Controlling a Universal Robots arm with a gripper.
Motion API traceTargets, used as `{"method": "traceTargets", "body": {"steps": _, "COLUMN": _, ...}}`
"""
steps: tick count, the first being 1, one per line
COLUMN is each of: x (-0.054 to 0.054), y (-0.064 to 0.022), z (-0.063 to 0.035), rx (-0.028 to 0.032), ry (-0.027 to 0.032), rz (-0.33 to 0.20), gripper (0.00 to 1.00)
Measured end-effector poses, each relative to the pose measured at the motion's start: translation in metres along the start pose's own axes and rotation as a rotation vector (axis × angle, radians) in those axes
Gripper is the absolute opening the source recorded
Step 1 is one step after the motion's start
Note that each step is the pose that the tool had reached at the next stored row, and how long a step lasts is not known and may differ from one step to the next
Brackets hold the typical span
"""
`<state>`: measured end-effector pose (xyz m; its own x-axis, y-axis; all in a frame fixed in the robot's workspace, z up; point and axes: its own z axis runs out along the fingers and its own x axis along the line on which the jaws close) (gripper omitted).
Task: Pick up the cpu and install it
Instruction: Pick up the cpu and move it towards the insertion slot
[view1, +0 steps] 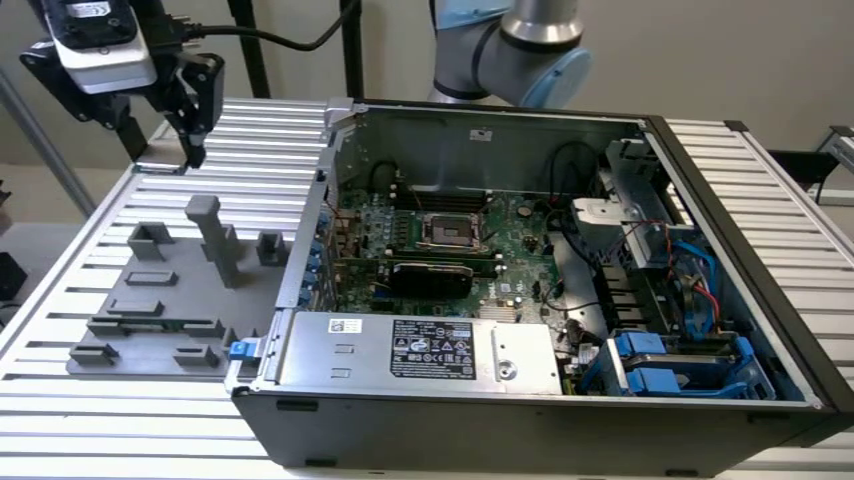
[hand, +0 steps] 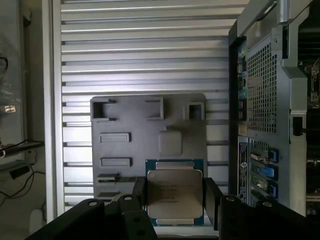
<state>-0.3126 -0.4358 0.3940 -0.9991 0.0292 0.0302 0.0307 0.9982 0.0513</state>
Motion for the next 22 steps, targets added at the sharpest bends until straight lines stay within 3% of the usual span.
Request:
{"method": "traceTargets", "body": {"steps": 7, "x": -0.031, "y": 0.0016, "z": -0.0127, "rx": -0.0025, "ry": 0.0035, "rz": 0.0, "gripper": 0.55}}
{"method": "traceTargets", "body": {"steps": 22, "x": -0.099, "y": 0.0044, "z": -0.0155, "rx": -0.0069, "ry": 0.0041, "rz": 0.0, "gripper": 0.55}}
